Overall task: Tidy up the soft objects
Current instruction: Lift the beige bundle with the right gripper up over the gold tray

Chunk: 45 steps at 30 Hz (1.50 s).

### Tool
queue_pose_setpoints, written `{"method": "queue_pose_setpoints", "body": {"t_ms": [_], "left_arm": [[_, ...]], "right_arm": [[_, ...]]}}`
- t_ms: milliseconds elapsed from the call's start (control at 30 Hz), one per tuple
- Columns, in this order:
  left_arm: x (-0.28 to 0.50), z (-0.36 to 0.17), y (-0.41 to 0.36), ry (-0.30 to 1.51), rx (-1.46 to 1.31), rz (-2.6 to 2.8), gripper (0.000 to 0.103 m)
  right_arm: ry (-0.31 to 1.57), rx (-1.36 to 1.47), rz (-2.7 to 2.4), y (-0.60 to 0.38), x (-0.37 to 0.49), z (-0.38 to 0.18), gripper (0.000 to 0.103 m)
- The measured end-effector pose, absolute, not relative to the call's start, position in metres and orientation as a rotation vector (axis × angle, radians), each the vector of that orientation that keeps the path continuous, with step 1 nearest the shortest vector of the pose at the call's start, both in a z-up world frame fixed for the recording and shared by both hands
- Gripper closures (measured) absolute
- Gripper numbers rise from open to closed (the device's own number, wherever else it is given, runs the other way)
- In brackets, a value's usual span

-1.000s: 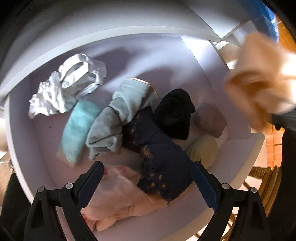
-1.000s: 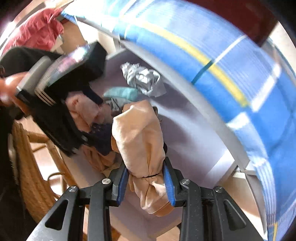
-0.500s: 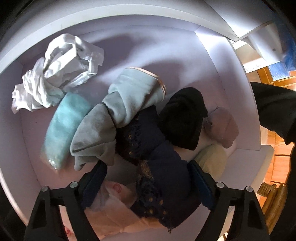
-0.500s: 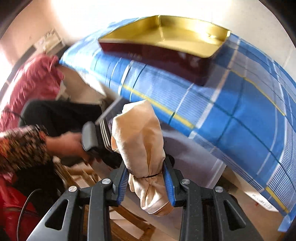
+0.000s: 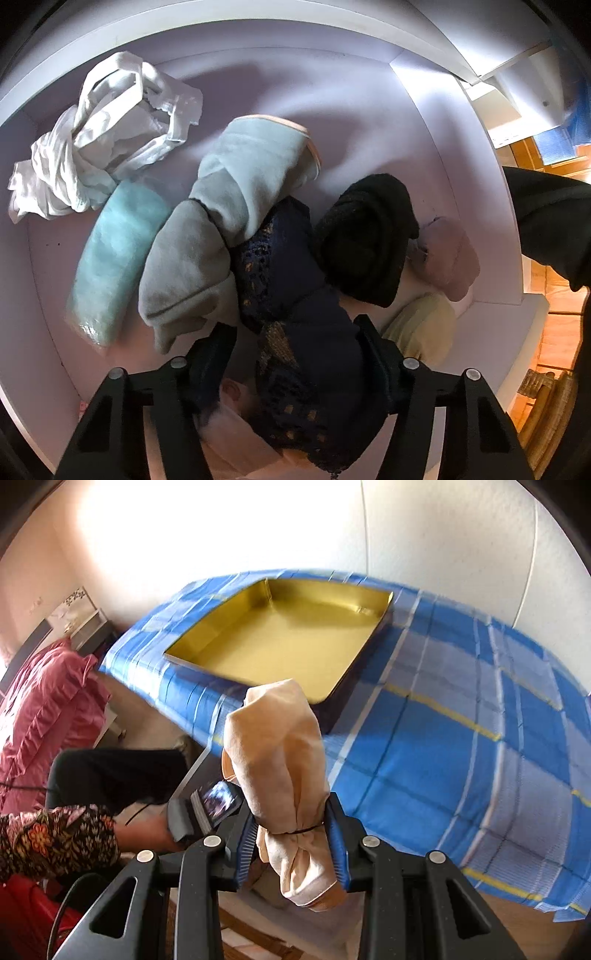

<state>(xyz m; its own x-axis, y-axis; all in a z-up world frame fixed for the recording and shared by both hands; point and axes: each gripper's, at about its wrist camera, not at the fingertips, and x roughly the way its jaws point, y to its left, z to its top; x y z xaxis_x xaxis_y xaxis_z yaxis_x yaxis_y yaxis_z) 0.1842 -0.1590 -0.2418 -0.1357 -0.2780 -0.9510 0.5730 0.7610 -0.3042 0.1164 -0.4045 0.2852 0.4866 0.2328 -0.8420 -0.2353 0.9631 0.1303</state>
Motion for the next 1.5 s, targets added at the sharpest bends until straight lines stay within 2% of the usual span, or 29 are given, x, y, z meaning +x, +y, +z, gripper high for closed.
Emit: {"method": "queue_pose_setpoints", "body": {"t_ms": [367, 533, 933, 1500], "left_arm": [[0.178, -0.254, -0.152, 1.558, 0.249, -0.736, 0.041], [0.172, -0.256, -0.149, 1.554, 0.261, -0.759, 0.058], [0.158, -0.256, -0.146, 1.543, 0.255, -0.770, 0.071], [0.159, -0.238, -0.128, 1.527, 0.243, -0.750, 0.075]], "right_arm": [[0.962, -0.035, 0.172, -0.422, 0.131, 0.307, 0.068], [0.948, -0.039, 0.128, -0.426, 0.147, 0.308, 0.068], [0.938, -0.028, 0.040, -0.435, 0.183, 0.301, 0.068], [0.897, -0.047, 0.002, -0.429, 0.229, 0.310, 0.068]]}}
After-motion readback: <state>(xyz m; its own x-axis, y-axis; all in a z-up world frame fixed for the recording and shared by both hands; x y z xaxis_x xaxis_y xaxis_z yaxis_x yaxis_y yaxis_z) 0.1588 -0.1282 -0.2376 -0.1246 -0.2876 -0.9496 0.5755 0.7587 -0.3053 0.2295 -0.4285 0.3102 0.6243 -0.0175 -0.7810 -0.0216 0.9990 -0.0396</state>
